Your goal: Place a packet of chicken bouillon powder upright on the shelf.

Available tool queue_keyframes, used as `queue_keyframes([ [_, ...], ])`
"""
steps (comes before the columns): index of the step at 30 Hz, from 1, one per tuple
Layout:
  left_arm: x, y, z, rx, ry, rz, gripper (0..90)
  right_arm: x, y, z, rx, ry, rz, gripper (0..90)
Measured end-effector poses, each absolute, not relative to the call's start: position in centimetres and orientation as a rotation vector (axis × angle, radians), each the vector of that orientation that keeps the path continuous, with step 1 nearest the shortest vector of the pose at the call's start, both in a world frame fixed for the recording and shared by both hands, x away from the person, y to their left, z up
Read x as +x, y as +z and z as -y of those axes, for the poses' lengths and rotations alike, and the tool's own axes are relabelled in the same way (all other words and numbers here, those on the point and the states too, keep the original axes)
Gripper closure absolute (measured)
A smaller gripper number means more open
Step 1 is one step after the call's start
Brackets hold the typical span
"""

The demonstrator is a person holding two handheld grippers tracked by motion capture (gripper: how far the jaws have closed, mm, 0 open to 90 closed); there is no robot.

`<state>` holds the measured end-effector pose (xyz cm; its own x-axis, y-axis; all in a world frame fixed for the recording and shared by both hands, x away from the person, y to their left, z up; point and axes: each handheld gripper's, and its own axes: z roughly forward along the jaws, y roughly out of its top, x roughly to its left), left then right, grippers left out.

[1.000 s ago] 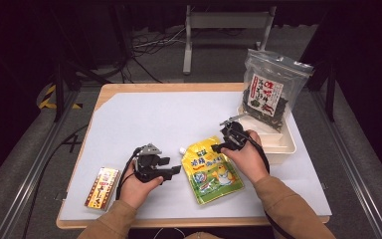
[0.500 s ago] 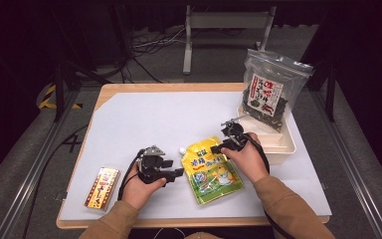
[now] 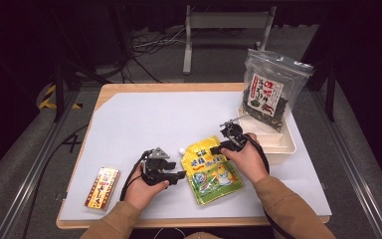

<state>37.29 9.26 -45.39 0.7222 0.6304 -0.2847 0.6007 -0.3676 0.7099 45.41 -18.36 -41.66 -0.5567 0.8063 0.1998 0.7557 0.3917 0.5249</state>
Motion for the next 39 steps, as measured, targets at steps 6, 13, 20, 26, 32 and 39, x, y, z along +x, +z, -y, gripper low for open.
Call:
queue_keyframes([
  [6, 37.3, -45.5, -8.9, 2.085, 0.069, -0.897, 47.0, 44.8, -40.9, 17.5, 1.354, 0.905, -2.586, 60.6],
  [13, 37.4, -45.6, -9.0, 2.093, 0.104, -0.895, 56.5, 44.6, -40.6, 17.5, 1.336, 0.901, -2.626, 67.0],
  [20, 37.5, -45.5, -8.8, 2.107, 0.131, -0.892, 62.8, 44.1, -40.0, 17.1, 1.281, 0.922, -2.672, 70.3],
  [26, 37.5, -45.5, -8.8, 2.103, 0.145, -0.883, 63.8, 44.3, -40.3, 17.5, 1.325, 0.940, -2.726, 70.5],
  [32, 37.6, -45.5, -8.8, 2.091, 0.138, -0.882, 63.8, 44.8, -41.1, 17.4, 1.367, 0.886, -2.769, 60.9],
  [39, 37.6, -45.5, -8.8, 2.092, 0.141, -0.880, 63.9, 45.3, -41.8, 17.1, 1.356, 0.835, -2.826, 49.2],
])
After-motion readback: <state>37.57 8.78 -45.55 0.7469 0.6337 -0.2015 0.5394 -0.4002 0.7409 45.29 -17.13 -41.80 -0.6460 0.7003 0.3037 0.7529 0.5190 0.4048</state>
